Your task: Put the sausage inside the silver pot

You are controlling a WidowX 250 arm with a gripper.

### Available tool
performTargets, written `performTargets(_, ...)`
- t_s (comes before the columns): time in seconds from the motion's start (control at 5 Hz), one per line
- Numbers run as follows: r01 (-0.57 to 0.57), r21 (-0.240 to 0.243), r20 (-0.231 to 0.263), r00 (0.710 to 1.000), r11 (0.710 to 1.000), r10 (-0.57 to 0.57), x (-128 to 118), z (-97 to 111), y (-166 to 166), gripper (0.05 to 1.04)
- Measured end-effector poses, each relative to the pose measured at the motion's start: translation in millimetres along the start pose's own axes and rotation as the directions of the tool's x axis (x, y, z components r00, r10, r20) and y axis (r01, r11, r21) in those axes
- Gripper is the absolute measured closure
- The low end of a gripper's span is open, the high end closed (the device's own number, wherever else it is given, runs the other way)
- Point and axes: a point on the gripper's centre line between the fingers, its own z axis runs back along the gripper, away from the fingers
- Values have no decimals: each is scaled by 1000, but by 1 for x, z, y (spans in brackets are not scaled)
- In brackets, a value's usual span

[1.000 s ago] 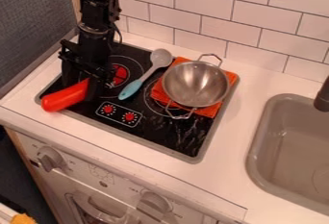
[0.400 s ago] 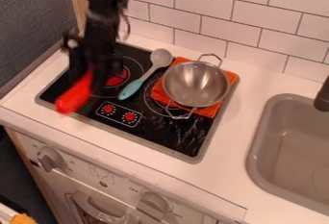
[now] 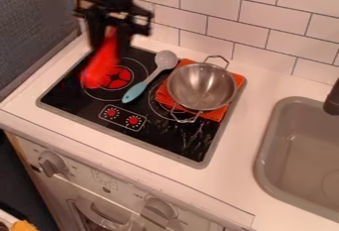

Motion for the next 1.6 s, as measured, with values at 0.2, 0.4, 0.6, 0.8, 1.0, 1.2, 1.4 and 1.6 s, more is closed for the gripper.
performTargets(0.2, 113, -45, 62, 992, 993, -110, 24, 6, -48, 621)
performTargets(0.4, 221, -59, 71, 974, 973, -217, 38, 1, -88, 621)
performTargets(0.6, 271, -58, 84, 960, 961, -266, 47, -6, -107, 621)
performTargets(0.8, 293, -49, 80, 954, 955, -288, 50, -12, -115, 621)
performTargets(1.0, 291, -32, 70, 955, 956, -288, 47, -21, -112, 542)
performTargets(1.2, 280, -23, 56, 959, 960, -278, 43, -26, -110, 208)
performTargets(1.4, 226, -33, 88, 971, 974, -222, 29, -8, -105, 79)
performTargets(1.6, 120, -50, 129, 985, 992, -113, 8, 19, -79, 82)
